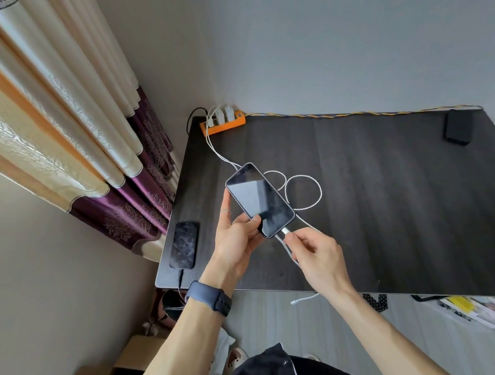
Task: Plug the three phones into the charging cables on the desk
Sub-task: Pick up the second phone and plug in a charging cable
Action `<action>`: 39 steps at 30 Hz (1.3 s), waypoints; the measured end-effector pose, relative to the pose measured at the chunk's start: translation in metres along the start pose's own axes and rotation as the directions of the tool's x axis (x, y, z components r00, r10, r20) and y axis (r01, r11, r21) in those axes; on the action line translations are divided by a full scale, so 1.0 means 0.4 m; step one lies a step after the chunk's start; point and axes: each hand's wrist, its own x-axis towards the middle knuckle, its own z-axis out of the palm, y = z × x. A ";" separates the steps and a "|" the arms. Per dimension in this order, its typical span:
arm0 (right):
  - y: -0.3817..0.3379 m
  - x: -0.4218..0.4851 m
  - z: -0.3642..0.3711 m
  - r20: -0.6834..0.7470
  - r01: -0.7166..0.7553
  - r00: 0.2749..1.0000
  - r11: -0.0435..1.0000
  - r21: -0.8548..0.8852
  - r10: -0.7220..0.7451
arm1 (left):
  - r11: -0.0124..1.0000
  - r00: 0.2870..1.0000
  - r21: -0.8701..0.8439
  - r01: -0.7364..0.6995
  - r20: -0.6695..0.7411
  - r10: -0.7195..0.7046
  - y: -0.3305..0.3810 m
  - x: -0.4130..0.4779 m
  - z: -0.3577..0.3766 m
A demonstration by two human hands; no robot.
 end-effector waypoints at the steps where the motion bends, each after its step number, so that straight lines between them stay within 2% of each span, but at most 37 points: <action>1: 0.003 -0.002 0.003 -0.013 0.008 1.000 1.000 -0.006 -0.008 | 1.000 1.000 0.005 0.004 -0.002 -0.004 -0.001 -0.005 0.003; 10: 0.012 0.000 0.016 -0.062 0.004 0.998 1.000 -0.025 -0.006 | 0.998 0.997 -0.023 0.055 -0.051 -0.056 -0.049 -0.002 0.003; 13: 0.020 -0.001 0.016 0.061 -0.039 0.998 0.996 0.085 0.034 | 0.996 0.997 -0.047 0.073 -0.011 -0.074 -0.045 0.002 -0.023; 16: 0.069 0.018 0.025 0.149 -0.186 0.977 0.951 0.248 0.152 | 0.993 0.996 -0.075 0.093 0.010 -0.093 -0.038 -0.002 -0.051; 17: 0.097 0.028 0.031 0.173 -0.297 0.951 0.908 0.294 0.255 | 0.991 0.994 -0.074 0.109 0.009 -0.109 -0.040 -0.006 -0.059; 18: 0.121 0.037 0.038 0.243 -0.462 0.884 0.826 0.323 0.400 | 0.988 0.991 -0.075 0.134 0.007 -0.134 -0.043 -0.010 -0.067; 19: 0.143 0.046 0.044 0.347 -0.629 0.775 0.700 0.339 0.528 | 0.985 0.987 -0.070 0.160 0.007 -0.159 -0.046 -0.013 -0.075; 20: 0.168 0.055 0.055 0.464 -0.754 0.655 0.551 0.356 0.596 | 0.982 0.984 -0.057 0.180 0.009 -0.180 -0.049 -0.017 -0.083; 21: 0.188 0.061 0.066 0.577 -0.830 0.558 0.408 0.380 0.597 | 0.979 0.980 -0.039 0.200 0.014 -0.199 -0.054 -0.021 -0.093; 22: 0.197 0.067 0.075 0.645 -0.859 0.511 0.310 0.408 0.569 | 0.975 0.975 -0.020 0.221 0.024 -0.221 -0.059 -0.025 -0.104; 23: 0.197 0.077 0.081 0.671 -0.862 0.505 0.272 0.429 0.542 | 0.971 0.970 -0.005 0.241 0.029 -0.240 -0.064 -0.028 -0.116; 25: 0.178 0.104 0.091 0.650 -0.844 0.537 0.343 0.413 0.539 | 0.967 0.967 0.004 0.255 0.017 -0.255 -0.070 -0.042 -0.137; 27: 0.160 0.132 0.102 0.595 -0.818 0.569 0.463 0.340 0.568 | 0.966 0.966 -0.011 0.257 0.001 -0.257 -0.076 -0.049 -0.154; 29: 0.150 0.136 0.122 0.563 -0.817 0.541 0.549 0.176 0.625 | 0.969 0.969 -0.036 0.244 -0.016 -0.245 -0.078 -0.055 -0.159; 31: 0.145 0.115 0.158 0.601 -0.851 0.462 0.516 0.094 0.652 | 0.969 0.971 -0.071 0.238 -0.005 -0.239 -0.083 -0.058 -0.164; 33: 0.143 0.096 0.197 0.652 -0.865 0.429 0.493 0.097 0.625 | 0.970 0.972 -0.076 0.232 -0.017 -0.234 -0.086 -0.062 -0.176; 37: 0.148 0.139 0.219 0.542 -0.819 0.563 0.510 0.263 0.624 | 0.966 0.956 0.018 0.259 -0.150 -0.253 -0.102 -0.058 -0.239; 39: 0.148 0.173 0.200 0.480 -0.768 0.634 0.569 0.295 0.607 | 0.950 0.933 0.072 0.304 -0.227 -0.281 -0.119 -0.047 -0.274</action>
